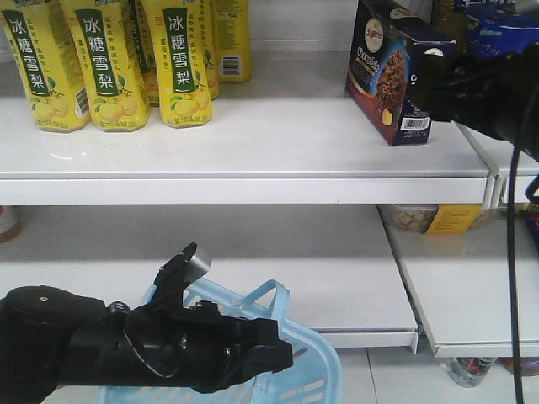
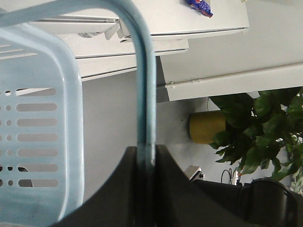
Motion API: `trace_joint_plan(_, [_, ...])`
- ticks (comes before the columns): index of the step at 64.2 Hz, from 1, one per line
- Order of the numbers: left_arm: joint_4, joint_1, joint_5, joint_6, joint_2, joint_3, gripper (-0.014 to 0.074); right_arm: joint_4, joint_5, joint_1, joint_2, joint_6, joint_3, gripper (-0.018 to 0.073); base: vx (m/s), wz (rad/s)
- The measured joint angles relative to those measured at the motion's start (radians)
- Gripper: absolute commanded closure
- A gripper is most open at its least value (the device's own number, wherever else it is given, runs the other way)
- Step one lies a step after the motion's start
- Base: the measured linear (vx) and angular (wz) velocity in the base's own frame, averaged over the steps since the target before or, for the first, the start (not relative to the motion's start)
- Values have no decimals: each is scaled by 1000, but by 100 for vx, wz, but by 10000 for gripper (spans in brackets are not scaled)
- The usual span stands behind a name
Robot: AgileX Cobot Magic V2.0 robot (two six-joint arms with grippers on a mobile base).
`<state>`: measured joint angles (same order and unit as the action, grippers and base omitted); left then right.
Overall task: Left arm holds basket, right arm returns cookies
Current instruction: 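Open the right gripper and withdraw it from the box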
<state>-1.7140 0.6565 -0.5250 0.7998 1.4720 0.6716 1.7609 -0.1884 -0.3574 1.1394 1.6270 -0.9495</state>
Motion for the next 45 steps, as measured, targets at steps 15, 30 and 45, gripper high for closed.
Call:
trace_joint_plan(15, [0, 0, 0, 0, 0, 0, 603, 0, 52, 0, -211, 19, 131, 39, 0, 0])
trace_joint_plan(30, [0, 0, 0, 0, 0, 0, 603, -1, 61, 0, -477, 97, 279, 39, 0, 0])
trace_joint_plan(45, [0, 0, 0, 0, 0, 0, 603, -1, 39, 0, -761, 130, 466, 39, 0, 0])
